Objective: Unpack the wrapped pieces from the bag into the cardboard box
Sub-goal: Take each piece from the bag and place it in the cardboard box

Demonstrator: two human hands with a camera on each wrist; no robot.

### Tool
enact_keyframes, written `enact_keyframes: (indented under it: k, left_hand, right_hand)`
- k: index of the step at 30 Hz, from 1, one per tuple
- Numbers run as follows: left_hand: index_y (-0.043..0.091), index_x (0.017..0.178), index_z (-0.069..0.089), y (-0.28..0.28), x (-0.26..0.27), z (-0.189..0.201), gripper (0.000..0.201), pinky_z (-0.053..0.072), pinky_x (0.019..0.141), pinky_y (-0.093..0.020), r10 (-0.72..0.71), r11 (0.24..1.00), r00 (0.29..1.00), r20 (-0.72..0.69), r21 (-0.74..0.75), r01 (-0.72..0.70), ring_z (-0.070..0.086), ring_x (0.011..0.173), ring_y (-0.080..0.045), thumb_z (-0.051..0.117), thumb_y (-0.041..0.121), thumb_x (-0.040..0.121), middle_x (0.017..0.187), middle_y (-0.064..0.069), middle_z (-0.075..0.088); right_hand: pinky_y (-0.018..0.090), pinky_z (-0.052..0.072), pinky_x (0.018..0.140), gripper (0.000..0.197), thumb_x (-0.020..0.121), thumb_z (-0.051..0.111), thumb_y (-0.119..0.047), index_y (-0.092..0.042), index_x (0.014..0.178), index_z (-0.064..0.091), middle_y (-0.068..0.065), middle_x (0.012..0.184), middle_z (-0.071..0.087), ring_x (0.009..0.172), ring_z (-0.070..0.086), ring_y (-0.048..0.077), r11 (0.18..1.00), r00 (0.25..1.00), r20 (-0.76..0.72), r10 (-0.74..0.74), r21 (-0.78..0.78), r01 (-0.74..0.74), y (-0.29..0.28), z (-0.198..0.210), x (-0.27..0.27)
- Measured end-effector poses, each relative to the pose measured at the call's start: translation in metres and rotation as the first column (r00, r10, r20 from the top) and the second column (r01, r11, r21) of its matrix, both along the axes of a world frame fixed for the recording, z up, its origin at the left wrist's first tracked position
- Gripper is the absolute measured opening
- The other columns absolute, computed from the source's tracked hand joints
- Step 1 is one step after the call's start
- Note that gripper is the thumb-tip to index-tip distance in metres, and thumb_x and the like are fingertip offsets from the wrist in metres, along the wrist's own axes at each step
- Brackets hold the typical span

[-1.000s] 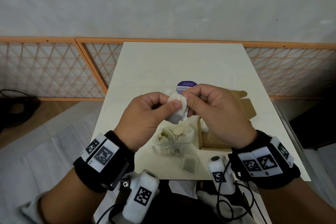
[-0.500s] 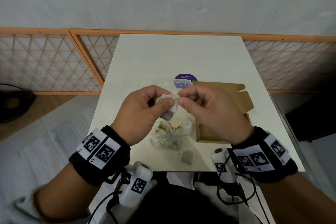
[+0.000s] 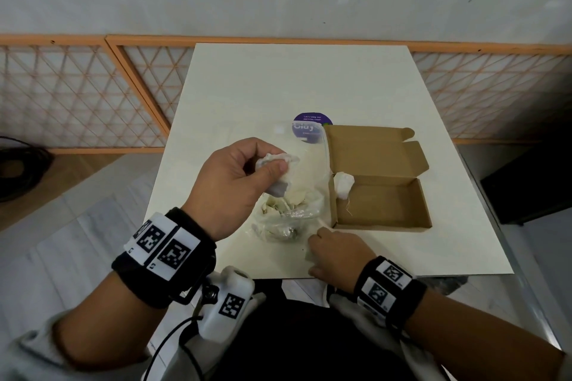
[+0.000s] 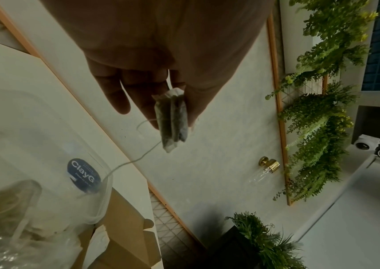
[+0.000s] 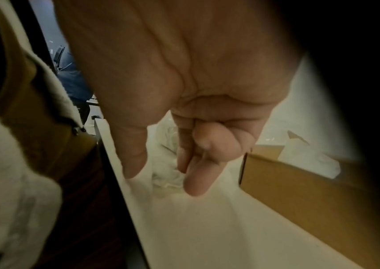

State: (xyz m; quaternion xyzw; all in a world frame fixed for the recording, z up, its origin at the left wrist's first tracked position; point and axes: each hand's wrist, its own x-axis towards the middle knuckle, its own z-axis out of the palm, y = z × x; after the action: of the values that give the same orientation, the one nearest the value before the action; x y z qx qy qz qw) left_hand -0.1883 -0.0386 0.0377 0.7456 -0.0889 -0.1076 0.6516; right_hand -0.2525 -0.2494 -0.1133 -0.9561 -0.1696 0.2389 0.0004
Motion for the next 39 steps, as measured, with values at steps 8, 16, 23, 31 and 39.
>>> enact_keyframes:
  k: [8,16,23,31,39]
  left_hand:
    - [0.004,0.099,0.073,0.001,0.004,-0.002,0.007,0.062,0.074,-0.032,0.007,1.0,1.0,-0.007,0.029,-0.007,0.077,0.074,-0.028,0.07,0.009,0.096,0.093,-0.015,0.077]
    - [0.005,0.101,0.072,0.008,0.008,-0.006,0.008,0.06,0.079,-0.031,0.025,1.0,0.995,-0.093,0.013,-0.024,0.079,0.079,-0.03,0.069,0.012,0.096,0.093,-0.014,0.078]
    - [0.005,0.104,0.073,0.002,0.001,0.003,0.022,0.059,0.079,-0.03,-0.132,0.985,0.982,-0.136,-0.13,0.114,0.072,0.088,-0.028,0.071,0.019,0.087,0.105,-0.01,0.078]
    - [0.002,0.099,0.071,-0.018,-0.005,0.017,0.016,0.058,0.083,-0.028,-0.16,0.939,0.986,-0.042,-0.314,0.139,0.072,0.099,-0.021,0.072,0.011,0.087,0.115,-0.011,0.077]
    - [0.009,0.097,0.077,-0.018,0.002,0.018,0.01,0.063,0.08,-0.048,-0.086,0.979,0.996,0.025,-0.183,0.089,0.074,0.08,-0.029,0.077,0.014,0.089,0.094,-0.019,0.077]
  right_hand:
    - [0.036,0.048,0.07,0.014,0.097,0.053,-0.026,-0.019,0.104,0.063,0.003,0.106,0.068,0.094,0.066,0.027,0.989,0.993,0.004,-0.12,0.089,0.119,-0.004,0.013,0.006]
    - [0.033,0.059,0.066,0.009,0.098,0.066,-0.012,-0.018,0.105,0.068,-0.003,0.082,0.076,0.071,0.07,0.014,0.363,0.867,-0.308,-0.392,0.814,0.453,-0.033,0.118,0.024]
    - [0.034,0.053,0.06,0.04,0.102,0.052,0.009,-0.014,0.133,0.06,0.01,0.087,0.072,0.069,0.065,0.022,-0.167,0.826,-0.452,-0.338,0.892,0.42,-0.029,0.164,0.035]
    - [0.033,0.063,0.07,0.027,0.101,0.056,0.008,-0.003,0.126,0.056,0.013,0.111,0.076,0.09,0.073,0.024,-0.263,0.842,-0.468,-0.27,0.877,0.403,-0.004,0.163,0.034]
    - [0.043,0.056,0.089,0.027,0.093,0.064,-0.004,-0.008,0.12,0.063,0.024,0.119,0.069,0.1,0.067,0.023,-0.105,0.878,-0.35,-0.326,0.937,0.334,-0.007,0.16,0.032]
